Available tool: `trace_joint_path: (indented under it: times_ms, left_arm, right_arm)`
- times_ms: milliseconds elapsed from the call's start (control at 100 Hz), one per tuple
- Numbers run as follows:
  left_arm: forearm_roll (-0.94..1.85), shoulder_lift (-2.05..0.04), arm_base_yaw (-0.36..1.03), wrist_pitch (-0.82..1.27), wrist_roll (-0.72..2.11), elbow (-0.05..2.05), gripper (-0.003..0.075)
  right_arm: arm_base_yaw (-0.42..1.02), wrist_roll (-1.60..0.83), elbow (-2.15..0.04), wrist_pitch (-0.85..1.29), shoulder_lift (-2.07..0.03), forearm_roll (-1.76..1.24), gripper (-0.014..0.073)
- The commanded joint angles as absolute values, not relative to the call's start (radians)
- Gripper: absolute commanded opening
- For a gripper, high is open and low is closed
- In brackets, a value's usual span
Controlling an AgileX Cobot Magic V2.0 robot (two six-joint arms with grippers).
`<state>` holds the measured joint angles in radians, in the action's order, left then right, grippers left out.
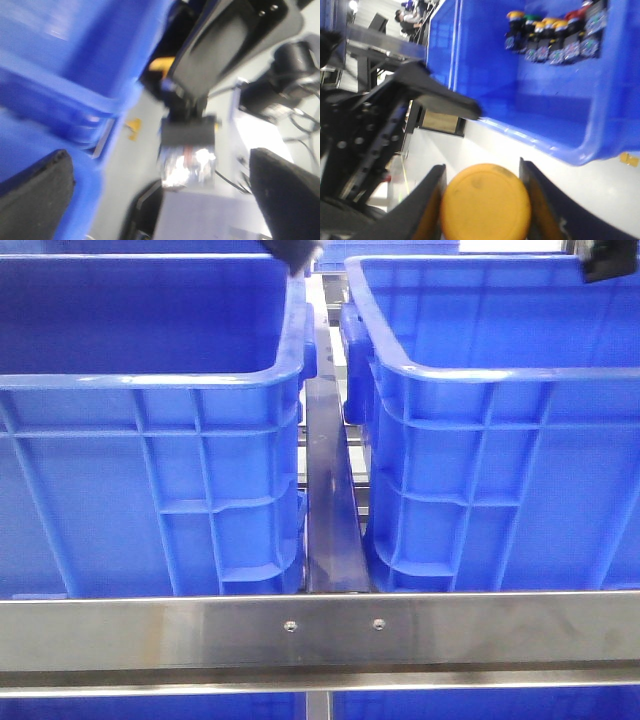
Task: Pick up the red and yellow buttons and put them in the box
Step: 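Grasp the yellow button with the right gripper and release the left, then lower the yellow button into the empty crate and open the right gripper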
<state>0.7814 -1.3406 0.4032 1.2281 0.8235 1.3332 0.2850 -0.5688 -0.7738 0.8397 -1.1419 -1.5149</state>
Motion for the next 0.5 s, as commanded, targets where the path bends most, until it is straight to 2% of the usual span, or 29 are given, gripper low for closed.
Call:
trace_joint_path:
  times_ms: [0,250,490]
  left_arm:
    - [0.842,-1.285,0.359,1.268,0.813,1.364,0.067]
    - [0.86,-1.255,0.324,1.268,0.802,1.364,0.067]
    - [0.881,-1.257,0.324,1.268,0.802,1.364,0.067]
  right_arm:
    - [0.225,-0.585,-0.809,0.888,-1.128,-1.561,0.0219]
    - [0.001,-0.606,-0.919,0.9,-1.135,-1.415,0.0219]
    - [-0.079,-0.606,-1.09,0.784,-1.236,-1.14,0.0219]
